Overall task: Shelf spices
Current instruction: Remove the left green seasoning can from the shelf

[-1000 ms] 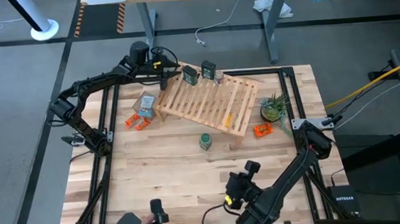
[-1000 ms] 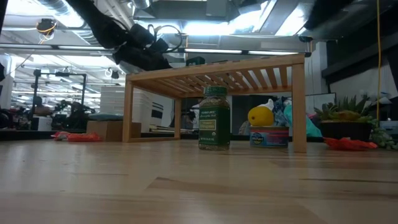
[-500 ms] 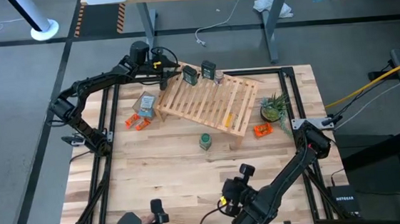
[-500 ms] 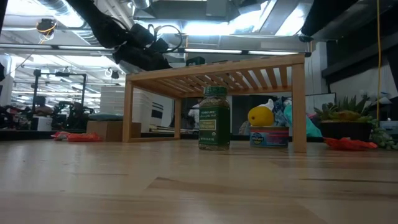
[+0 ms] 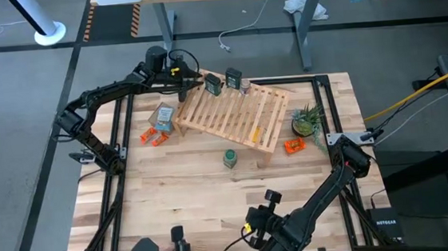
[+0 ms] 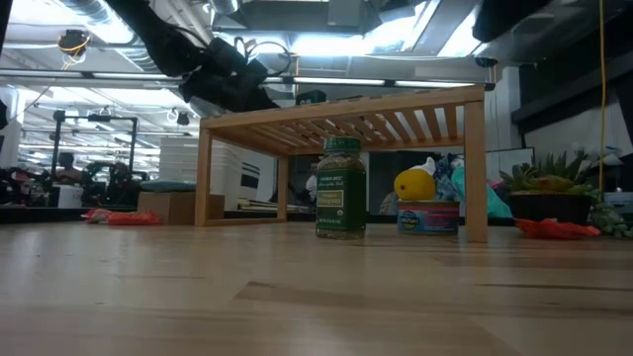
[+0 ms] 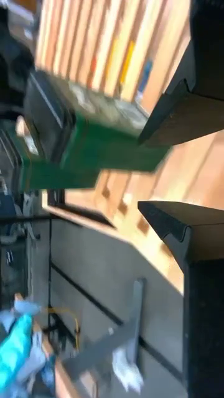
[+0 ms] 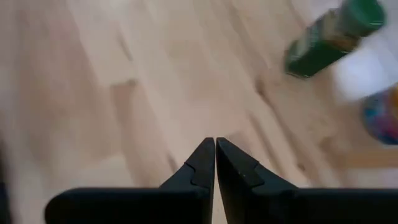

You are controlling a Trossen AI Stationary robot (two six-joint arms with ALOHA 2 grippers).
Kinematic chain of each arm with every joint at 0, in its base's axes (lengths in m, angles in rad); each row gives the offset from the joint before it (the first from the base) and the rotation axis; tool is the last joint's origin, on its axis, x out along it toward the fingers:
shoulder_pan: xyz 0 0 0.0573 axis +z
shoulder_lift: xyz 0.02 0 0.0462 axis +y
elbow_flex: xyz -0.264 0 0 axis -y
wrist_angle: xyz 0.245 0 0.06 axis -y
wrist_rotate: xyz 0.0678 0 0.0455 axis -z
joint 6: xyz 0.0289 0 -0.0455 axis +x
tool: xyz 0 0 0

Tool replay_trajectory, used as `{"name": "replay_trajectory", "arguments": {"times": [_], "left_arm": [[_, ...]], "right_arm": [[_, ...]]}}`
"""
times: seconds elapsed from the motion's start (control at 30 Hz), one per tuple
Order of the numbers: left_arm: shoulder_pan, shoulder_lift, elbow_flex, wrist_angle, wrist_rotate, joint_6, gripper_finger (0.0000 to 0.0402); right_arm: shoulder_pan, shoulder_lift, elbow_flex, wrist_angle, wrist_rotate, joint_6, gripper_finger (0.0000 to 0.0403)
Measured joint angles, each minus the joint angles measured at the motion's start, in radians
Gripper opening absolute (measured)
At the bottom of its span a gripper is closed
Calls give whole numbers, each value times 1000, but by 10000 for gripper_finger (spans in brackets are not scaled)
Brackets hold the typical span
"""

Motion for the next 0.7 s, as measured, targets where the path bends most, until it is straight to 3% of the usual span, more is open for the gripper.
{"name": "replay_trajectory", "arguments": {"times": [0.13,0.7], "left_arm": [[0,0,0,-7,48,-3,141],[-1,0,0,-65,50,0,141]], "right_arm": [[0,0,0,124,-10,0,21],[0,0,0,616,-10,1,21]]}}
